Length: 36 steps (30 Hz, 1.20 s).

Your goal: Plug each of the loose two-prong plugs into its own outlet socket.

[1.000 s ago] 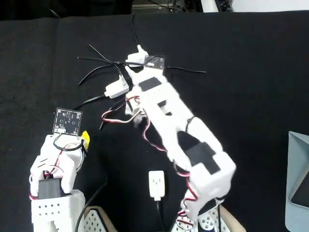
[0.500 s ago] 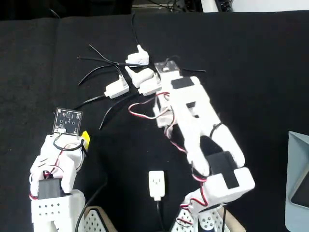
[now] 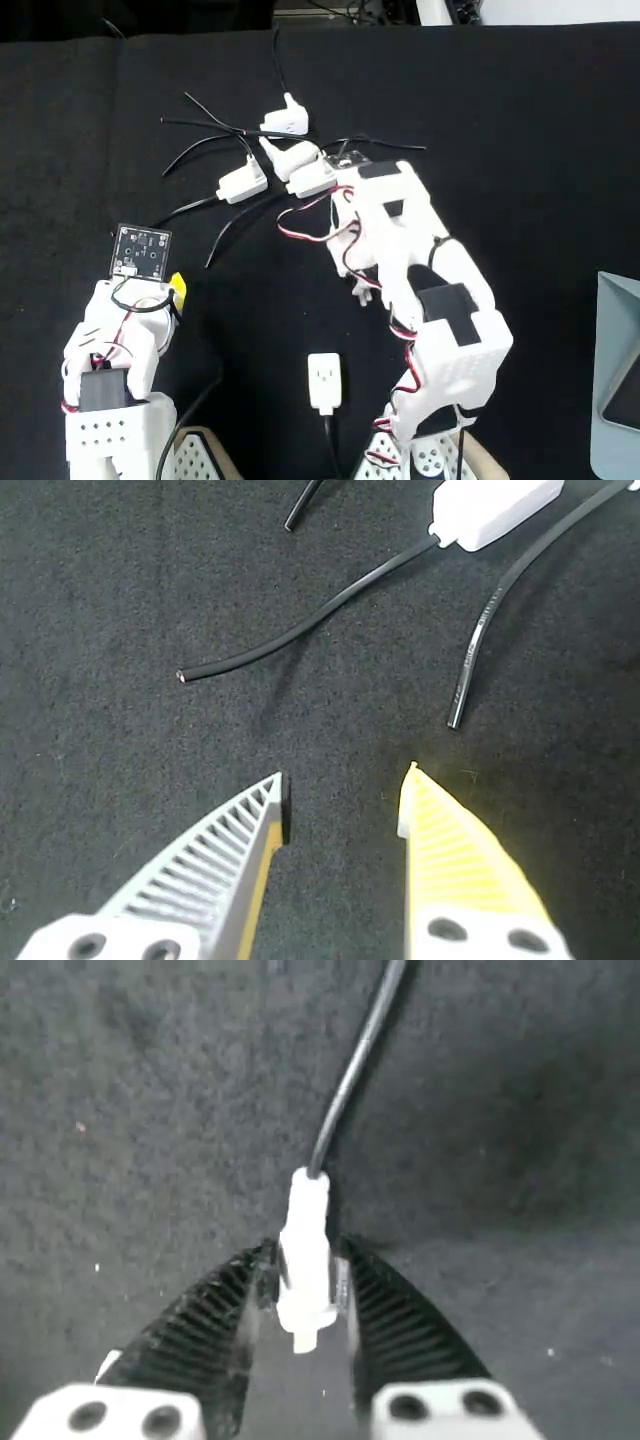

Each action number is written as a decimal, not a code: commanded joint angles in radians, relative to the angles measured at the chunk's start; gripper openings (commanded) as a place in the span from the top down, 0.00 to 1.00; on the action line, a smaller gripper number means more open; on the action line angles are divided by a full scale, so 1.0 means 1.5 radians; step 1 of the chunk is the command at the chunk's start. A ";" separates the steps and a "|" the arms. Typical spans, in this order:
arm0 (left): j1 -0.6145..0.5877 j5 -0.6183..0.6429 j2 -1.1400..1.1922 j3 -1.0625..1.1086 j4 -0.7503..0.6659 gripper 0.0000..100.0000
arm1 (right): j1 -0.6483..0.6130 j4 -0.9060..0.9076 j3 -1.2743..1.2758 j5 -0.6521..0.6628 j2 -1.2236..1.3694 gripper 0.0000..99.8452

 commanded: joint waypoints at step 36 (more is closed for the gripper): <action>0.122 0.008 -0.001 -0.152 0.183 0.66 | 0.037 0.036 0.066 -0.081 -0.390 0.99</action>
